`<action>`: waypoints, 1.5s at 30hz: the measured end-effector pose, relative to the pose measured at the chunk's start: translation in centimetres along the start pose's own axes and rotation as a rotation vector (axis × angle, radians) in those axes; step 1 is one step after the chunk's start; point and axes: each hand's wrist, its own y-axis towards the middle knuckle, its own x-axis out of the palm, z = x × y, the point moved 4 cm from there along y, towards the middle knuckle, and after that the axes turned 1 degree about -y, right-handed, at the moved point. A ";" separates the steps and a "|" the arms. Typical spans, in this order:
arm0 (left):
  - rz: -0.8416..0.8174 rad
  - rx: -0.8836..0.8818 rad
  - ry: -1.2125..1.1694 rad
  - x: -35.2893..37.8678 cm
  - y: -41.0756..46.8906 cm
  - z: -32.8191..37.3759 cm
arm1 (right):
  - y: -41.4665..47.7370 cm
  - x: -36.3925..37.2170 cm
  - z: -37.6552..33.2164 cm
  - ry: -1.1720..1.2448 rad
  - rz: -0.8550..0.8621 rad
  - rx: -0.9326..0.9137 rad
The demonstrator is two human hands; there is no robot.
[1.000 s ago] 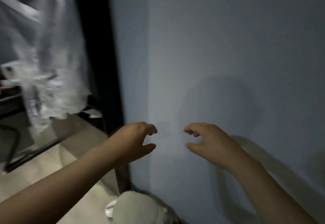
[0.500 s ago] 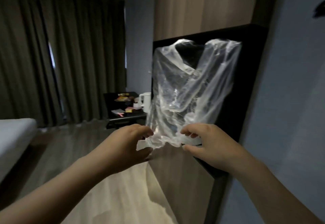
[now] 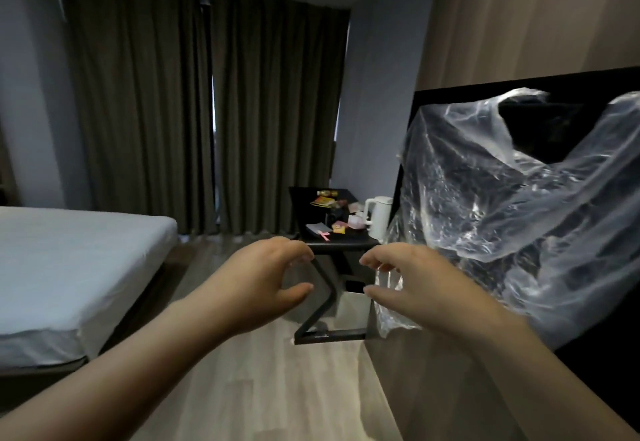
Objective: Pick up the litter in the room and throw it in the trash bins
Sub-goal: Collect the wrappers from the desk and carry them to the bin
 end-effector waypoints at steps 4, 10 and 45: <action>0.014 -0.016 0.017 1.2 3.8 -3.2 | 5.1 2.2 1.7 0.007 0.015 -0.040; 0.007 -0.037 0.072 3.0 11.6 -7.6 | 13.4 4.3 6.3 0.055 0.038 -0.054; -0.147 -0.018 -0.113 15.6 41.5 -51.5 | 58.0 29.0 12.1 0.061 -0.142 0.169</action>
